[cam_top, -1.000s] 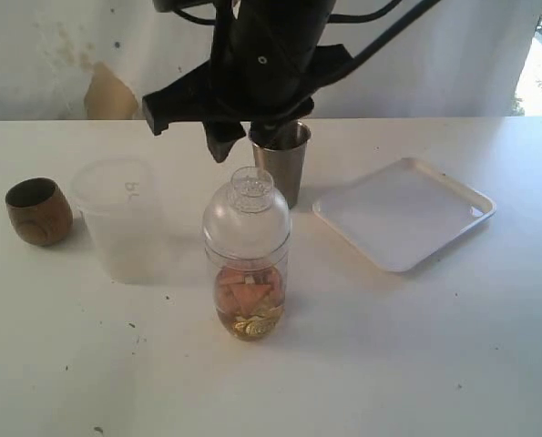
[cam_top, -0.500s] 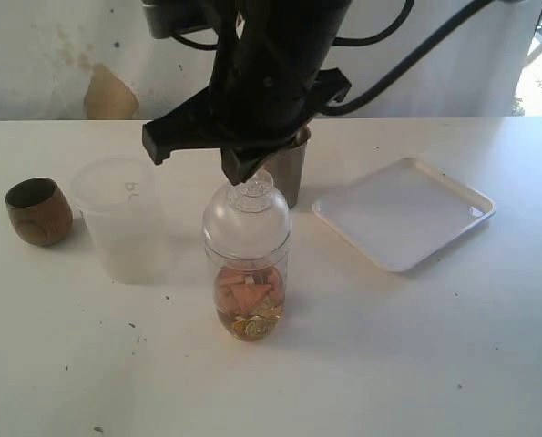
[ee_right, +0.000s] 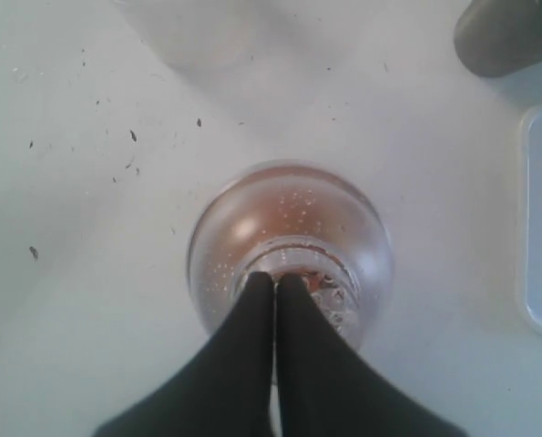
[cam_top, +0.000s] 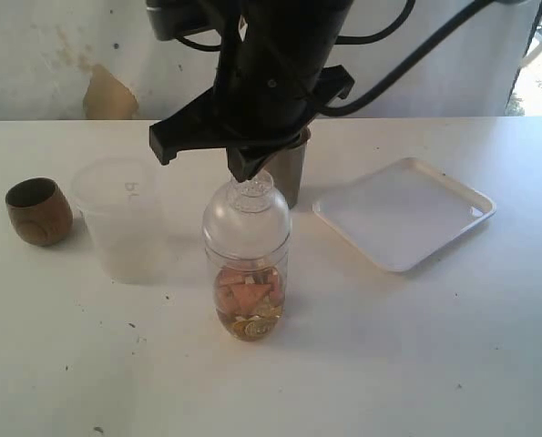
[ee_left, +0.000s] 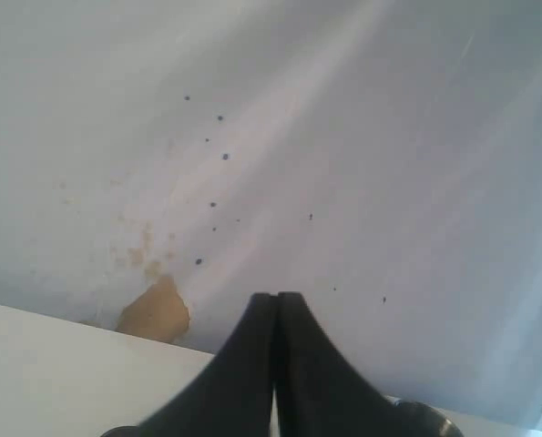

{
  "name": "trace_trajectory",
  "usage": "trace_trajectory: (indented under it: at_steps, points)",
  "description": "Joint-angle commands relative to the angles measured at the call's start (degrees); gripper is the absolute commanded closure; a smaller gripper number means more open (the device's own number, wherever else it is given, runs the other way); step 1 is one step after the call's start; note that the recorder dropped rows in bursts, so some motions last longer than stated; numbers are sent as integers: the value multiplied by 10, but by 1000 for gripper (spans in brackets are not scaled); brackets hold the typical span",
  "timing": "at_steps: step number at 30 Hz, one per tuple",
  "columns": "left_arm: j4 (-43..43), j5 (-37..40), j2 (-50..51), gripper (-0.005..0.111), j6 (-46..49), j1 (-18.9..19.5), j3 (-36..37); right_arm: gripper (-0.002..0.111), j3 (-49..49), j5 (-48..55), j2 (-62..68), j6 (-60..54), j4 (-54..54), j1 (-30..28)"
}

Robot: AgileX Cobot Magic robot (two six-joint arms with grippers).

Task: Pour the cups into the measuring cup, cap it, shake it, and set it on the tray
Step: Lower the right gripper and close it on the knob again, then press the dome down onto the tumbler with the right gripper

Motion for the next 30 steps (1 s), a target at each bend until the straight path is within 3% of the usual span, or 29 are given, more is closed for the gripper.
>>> trace_trajectory:
  at_steps: [1,30]
  points:
    - [-1,1,-3,107,3,-2,2,108,1,-1,-1,-7,-9,-2]
    - [-9,-1,-3,107,12,-2,2,108,1,-2,14,-22,-14,-2]
